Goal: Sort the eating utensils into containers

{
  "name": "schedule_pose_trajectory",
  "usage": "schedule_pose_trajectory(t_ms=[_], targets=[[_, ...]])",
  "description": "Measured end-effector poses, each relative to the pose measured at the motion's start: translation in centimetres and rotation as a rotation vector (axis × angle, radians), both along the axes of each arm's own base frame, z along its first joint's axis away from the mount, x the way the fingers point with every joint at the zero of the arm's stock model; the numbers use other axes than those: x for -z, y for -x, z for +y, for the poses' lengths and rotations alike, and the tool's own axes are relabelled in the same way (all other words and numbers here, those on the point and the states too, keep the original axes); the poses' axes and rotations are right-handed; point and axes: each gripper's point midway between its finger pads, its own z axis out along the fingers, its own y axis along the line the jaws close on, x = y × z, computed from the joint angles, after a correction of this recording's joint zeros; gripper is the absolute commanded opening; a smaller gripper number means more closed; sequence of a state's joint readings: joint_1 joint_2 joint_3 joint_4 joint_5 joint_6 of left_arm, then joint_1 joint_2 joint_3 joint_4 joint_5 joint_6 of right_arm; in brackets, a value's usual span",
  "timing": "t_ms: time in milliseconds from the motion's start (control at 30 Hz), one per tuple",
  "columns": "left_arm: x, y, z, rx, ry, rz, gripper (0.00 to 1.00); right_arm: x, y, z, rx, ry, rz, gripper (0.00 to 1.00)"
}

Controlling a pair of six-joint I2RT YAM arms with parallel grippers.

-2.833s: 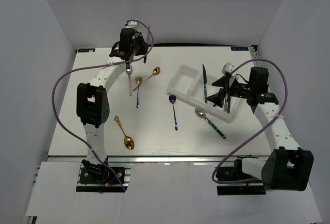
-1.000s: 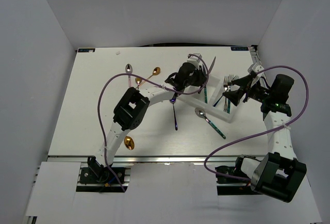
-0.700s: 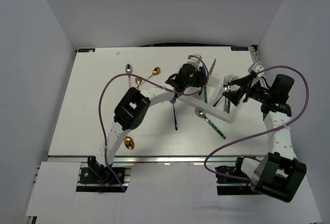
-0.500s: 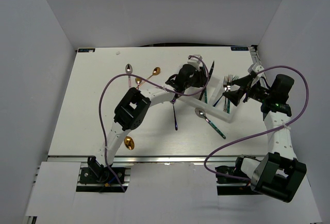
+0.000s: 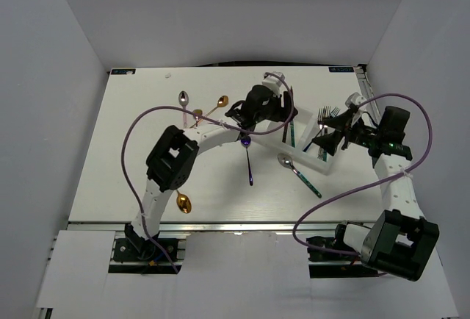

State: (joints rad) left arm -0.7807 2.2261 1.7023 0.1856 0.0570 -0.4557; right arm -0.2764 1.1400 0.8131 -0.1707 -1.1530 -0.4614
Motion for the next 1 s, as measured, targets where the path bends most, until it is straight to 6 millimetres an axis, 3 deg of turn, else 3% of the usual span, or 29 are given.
schedule_pose_trajectory(t_ms=[200,300,400,533,600,800,1000], targets=[[-7.8,2.1,3.8,0.045,0.018,-0.075,0.87,1.0,1.2,3.7,-0.11,0.119,-0.002,0.89],[-11.5,3.2,8.0,0.047,0.03,-0.101,0.91,2.6,2.5,6.2,-0.18,0.214,0.021,0.89],[-13.8,3.9,13.2,0.022,0.03,-0.123,0.98,4.4,4.0,7.7,-0.236,0.314,0.068,0.89],[-13.2,5.6,21.4,-0.074,-0.036,-0.113,0.98,7.1,4.4,7.3,-0.211,0.477,0.15,0.89],[-12.3,7.3,23.9,-0.109,-0.076,-0.111,0.98,8.1,4.7,6.9,-0.195,0.546,0.181,0.89],[-9.6,12.4,28.2,-0.169,-0.174,-0.136,0.98,10.1,5.8,6.2,-0.163,0.681,0.259,0.89],[-8.6,13.5,31.4,-0.264,-0.255,-0.173,0.98,11.7,6.2,5.0,-0.126,0.75,0.323,0.89]])
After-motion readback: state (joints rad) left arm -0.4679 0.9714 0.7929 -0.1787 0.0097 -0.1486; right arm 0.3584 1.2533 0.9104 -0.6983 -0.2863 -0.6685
